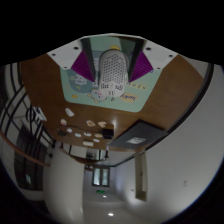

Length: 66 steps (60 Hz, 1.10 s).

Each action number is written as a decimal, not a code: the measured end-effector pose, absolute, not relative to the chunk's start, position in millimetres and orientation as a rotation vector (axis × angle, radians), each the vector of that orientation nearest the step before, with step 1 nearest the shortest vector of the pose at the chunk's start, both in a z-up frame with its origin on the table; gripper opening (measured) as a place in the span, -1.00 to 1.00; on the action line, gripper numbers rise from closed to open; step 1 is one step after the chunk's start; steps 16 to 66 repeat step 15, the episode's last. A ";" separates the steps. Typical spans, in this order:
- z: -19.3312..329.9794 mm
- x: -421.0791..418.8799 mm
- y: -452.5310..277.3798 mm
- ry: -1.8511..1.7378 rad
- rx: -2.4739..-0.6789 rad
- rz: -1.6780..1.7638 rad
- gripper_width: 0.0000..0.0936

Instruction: Arrange mouse

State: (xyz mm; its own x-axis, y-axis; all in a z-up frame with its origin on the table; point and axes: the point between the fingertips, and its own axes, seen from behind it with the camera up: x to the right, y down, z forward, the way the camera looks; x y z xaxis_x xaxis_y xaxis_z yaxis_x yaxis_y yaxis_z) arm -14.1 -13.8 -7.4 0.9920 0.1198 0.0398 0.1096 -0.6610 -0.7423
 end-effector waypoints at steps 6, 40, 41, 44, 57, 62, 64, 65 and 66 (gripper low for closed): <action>16.6 -1.5 -36.1 -0.262 -2.239 -0.008 0.71; 53.3 24.2 -84.9 -0.269 -2.198 0.079 0.77; 53.3 24.2 -84.9 -0.269 -2.198 0.079 0.77; 53.3 24.2 -84.9 -0.269 -2.198 0.079 0.77; 53.3 24.2 -84.9 -0.269 -2.198 0.079 0.77; 53.3 24.2 -84.9 -0.269 -2.198 0.079 0.77; 53.3 24.2 -84.9 -0.269 -2.198 0.079 0.77; 53.3 24.2 -84.9 -0.269 -2.198 0.079 0.77; 53.3 24.2 -84.9 -0.269 -2.198 0.079 0.77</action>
